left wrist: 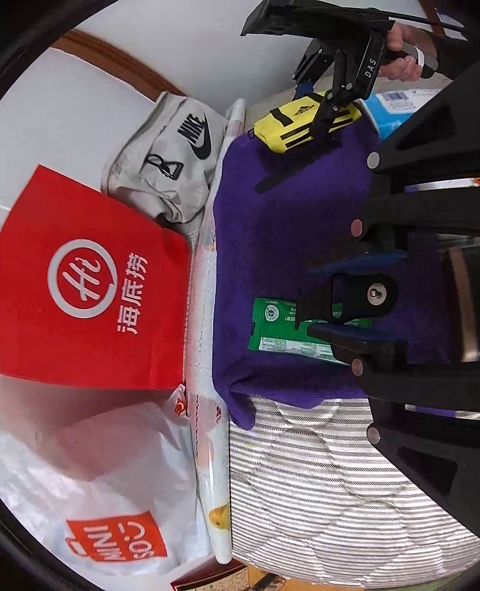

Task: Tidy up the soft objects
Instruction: 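Lower the black strap and yellow pouch onto the purple towel and open both grippers, then withdraw both grippers from the towel back toward the item pile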

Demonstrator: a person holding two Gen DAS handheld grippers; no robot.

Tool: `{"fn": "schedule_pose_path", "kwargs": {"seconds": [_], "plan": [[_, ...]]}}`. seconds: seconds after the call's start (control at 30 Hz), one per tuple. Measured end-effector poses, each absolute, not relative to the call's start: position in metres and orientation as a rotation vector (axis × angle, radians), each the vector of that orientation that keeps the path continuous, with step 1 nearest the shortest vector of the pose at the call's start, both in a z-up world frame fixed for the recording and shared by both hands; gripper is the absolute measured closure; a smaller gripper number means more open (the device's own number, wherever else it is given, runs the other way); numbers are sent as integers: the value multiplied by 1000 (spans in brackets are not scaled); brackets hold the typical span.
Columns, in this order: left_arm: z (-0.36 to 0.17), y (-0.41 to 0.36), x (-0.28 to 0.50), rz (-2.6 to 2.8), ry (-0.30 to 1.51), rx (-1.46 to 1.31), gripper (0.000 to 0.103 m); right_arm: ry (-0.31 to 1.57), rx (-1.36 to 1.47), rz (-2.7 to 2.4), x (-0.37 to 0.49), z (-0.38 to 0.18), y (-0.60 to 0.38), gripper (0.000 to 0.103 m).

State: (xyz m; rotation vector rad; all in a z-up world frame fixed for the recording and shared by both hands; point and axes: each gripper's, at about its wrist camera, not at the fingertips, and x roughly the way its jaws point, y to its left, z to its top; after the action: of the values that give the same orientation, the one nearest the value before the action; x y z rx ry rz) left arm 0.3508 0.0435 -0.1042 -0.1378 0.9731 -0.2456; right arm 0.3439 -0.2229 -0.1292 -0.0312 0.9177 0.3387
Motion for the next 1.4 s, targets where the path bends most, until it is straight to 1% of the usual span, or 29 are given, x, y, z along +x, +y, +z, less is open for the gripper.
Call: {"fn": "schedule_pose_path", "kwargs": {"seconds": [0.27, 0.5, 0.63, 0.7, 0.77, 0.8, 0.83, 0.9, 0.93, 1.03, 1.17, 1.33, 1.4], "plan": [[-133, 41, 369, -222, 1050, -97, 77, 1000, -57, 335, 365, -152, -218, 38], [-144, 44, 366, -240, 1103, -105, 77, 1067, -83, 350, 376, -158, -213, 38], [-147, 44, 362, -241, 1119, -104, 77, 1098, -63, 370, 381, -163, -213, 36], [-147, 45, 361, -244, 1125, -104, 76, 1104, -51, 375, 381, -164, -213, 32], [-146, 45, 360, -251, 1129, -108, 67, 1103, -47, 369, 380, -166, -214, 29], [-145, 45, 359, -252, 1130, -107, 58, 1106, -51, 363, 380, -166, -214, 27], [-144, 45, 358, -254, 1123, -103, 52, 1109, -61, 357, 379, -167, -214, 26], [-138, 45, 352, -253, 1101, -89, 49, 1098, -88, 330, 377, -166, -212, 26], [-136, 44, 349, -255, 1095, -82, 45, 1096, -102, 320, 376, -165, -212, 26], [-130, 43, 342, -246, 1080, -58, 45, 1081, -144, 300, 370, -159, -210, 26], [-117, 49, 328, -233, 1036, -58, 45, 1033, -115, 302, 353, -140, -215, 26], [-99, 58, 300, -220, 972, -52, 45, 948, -71, 343, 315, -110, -214, 26], [-93, 60, 288, -222, 975, -58, 45, 922, -89, 363, 297, -101, -207, 28]]}}
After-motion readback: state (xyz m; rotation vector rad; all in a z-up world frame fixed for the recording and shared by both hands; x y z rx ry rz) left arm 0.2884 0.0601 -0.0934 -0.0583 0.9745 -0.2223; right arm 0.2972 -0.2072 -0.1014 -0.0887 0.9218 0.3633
